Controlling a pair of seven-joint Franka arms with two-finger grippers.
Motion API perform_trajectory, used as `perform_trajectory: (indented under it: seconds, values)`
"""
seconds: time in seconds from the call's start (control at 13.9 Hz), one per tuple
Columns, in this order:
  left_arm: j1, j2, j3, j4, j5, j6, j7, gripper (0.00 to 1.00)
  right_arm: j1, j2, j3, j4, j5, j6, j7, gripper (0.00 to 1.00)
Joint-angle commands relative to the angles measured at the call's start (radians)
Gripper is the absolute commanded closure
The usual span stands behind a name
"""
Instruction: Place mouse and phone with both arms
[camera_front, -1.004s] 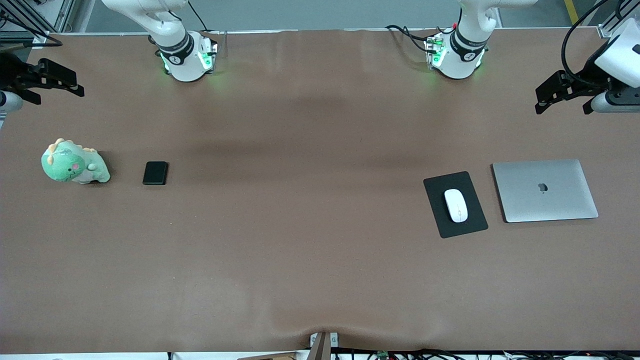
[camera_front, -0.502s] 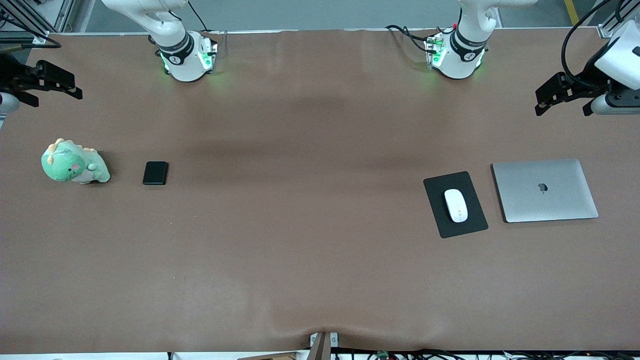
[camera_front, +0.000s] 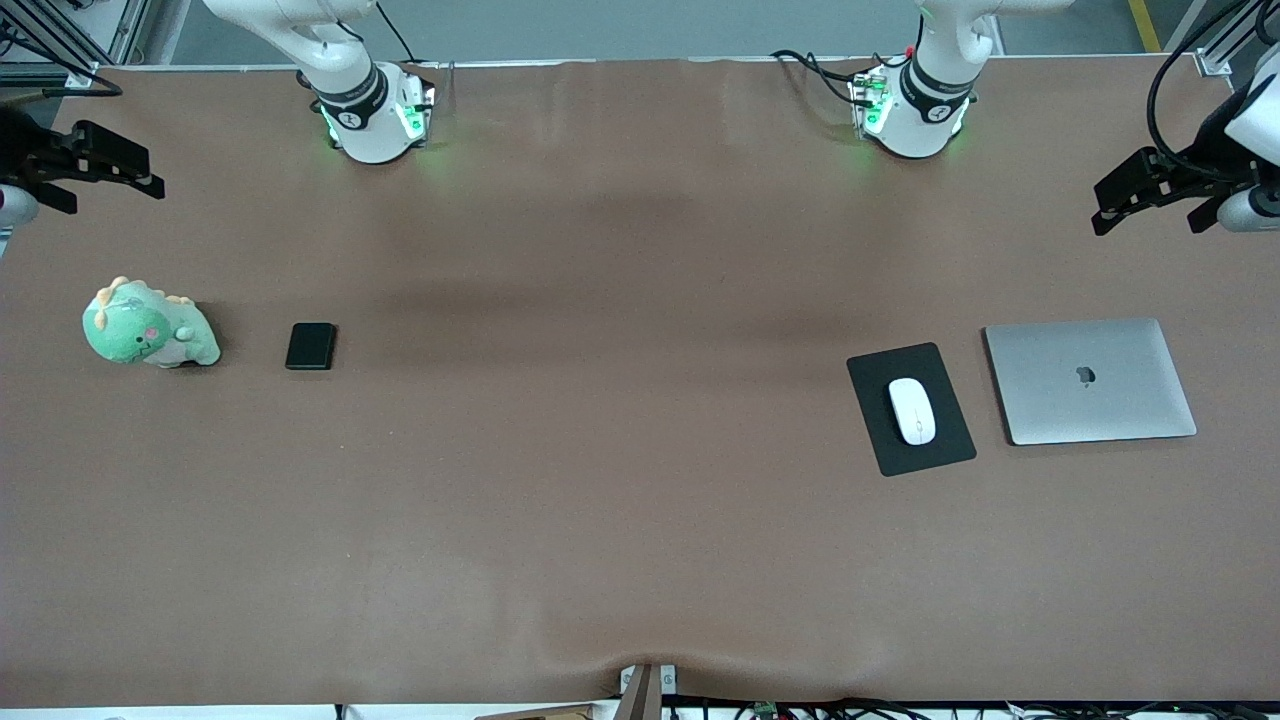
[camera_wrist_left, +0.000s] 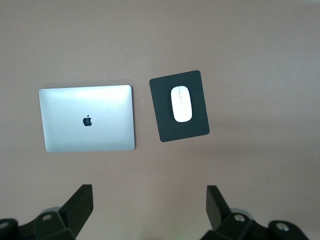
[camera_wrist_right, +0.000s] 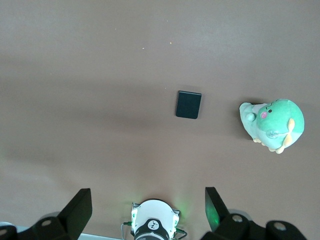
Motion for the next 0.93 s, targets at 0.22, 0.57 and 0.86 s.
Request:
perform_trajectory:
  seconds: [0.22,0.57,0.86]
  values:
    - [-0.003,0.014,-0.012,0.026,0.020,-0.012,-0.020,0.00,0.000,-0.033,0.000,-0.035,-0.011,0.014,0.016,0.00]
    - [-0.006,0.014,-0.013,0.026,0.023,-0.015,-0.022,0.00,0.000,-0.033,0.000,-0.035,-0.011,0.014,0.016,0.00]
    - [-0.006,0.014,-0.012,0.028,0.023,-0.013,-0.022,0.00,-0.001,-0.032,-0.001,-0.036,-0.007,0.012,0.016,0.00]
